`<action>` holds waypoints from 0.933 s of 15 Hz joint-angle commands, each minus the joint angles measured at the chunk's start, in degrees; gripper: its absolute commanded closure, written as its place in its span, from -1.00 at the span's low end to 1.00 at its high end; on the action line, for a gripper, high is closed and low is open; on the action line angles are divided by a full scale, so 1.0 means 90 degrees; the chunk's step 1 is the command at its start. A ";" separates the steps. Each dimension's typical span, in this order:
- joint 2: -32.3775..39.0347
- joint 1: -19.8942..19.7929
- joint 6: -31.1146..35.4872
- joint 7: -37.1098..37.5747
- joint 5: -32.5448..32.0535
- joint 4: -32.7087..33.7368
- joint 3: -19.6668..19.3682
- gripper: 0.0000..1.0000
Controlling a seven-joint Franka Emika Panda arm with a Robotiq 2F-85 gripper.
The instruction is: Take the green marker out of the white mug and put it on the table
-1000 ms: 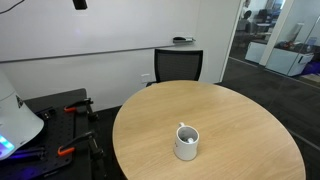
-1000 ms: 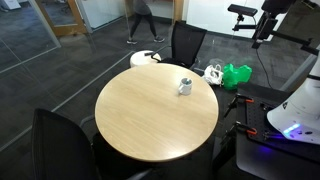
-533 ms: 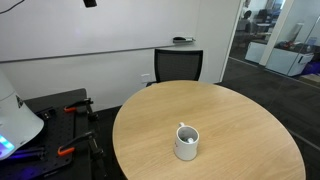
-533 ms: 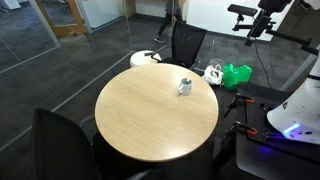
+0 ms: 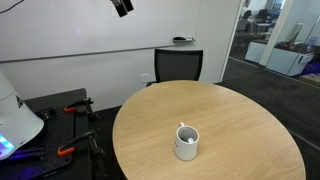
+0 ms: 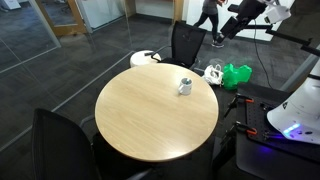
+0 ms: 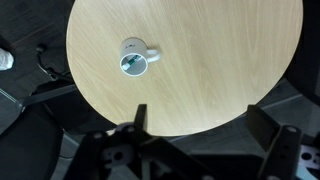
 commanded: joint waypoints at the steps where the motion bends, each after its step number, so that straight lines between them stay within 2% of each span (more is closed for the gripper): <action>1: 0.0846 -0.0643 0.0958 0.0963 0.0077 0.0054 0.0405 -1.00; 3: 0.1369 -0.0915 0.1451 0.1447 0.0146 0.0094 0.0475 -1.00; 6: 0.2165 -0.1066 0.2087 0.2036 0.0338 0.0201 0.0325 -1.00; 7: 0.1589 -0.0942 0.1766 0.1709 0.0133 -0.0017 0.0317 -1.00; 10: 0.2104 -0.1004 0.2049 0.1890 0.0188 0.0081 0.0252 -1.00; 14: 0.2158 -0.1001 0.2052 0.1962 0.0185 0.0145 0.0245 -1.00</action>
